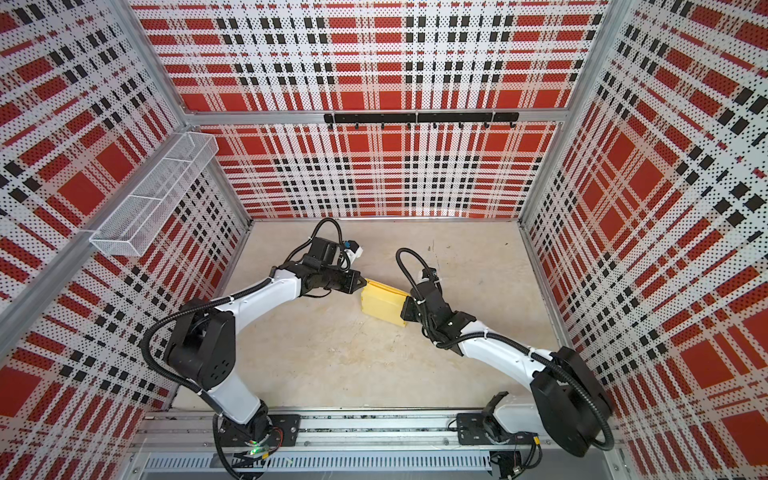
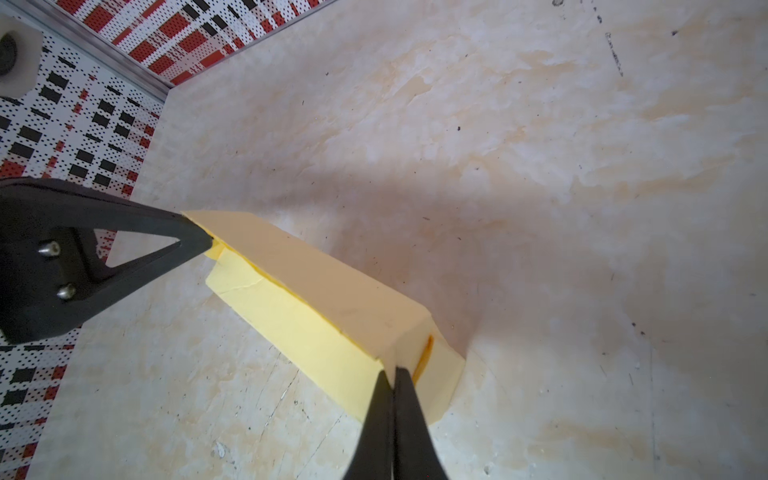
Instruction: Fold the paper box
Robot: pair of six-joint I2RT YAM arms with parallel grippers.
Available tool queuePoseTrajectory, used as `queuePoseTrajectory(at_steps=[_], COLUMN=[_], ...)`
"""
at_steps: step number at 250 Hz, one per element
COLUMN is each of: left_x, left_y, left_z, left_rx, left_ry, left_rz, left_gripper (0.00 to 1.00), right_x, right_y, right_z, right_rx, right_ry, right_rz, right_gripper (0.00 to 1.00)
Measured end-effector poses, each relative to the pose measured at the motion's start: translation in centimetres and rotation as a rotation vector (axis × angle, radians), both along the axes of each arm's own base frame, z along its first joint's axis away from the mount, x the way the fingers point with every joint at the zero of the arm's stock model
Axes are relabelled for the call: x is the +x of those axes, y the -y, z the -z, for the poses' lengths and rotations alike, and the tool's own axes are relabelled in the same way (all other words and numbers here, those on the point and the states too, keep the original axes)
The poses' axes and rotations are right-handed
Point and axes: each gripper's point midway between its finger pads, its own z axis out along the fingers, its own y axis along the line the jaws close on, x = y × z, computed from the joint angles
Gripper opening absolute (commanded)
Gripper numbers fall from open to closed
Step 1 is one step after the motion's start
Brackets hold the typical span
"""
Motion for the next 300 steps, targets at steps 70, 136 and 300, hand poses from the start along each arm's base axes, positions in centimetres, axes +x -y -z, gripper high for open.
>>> queuePoseTrajectory(at_steps=[70, 136, 300], left_x=[-0.9, -1.6, -0.2], left_y=[-0.7, -1.2, -0.3], left_z=[0.3, 1.2, -1.5], left_rx=[0.017, 0.021, -0.090], left_ry=[0.034, 0.058, 0.244], left_rz=[0.008, 0.035, 0.124], left_gripper=[0.00, 0.00, 0.00], right_x=[-0.8, -2.0, 2.2], right_y=[-0.8, -0.7, 3.3], right_z=[0.1, -1.9, -8.7], right_rx=[-0.018, -0.016, -0.025], right_ry=[0.014, 0.049, 0.135], right_rz=[-0.010, -0.063, -0.105], right_gripper=[0.17, 0.41, 0.53])
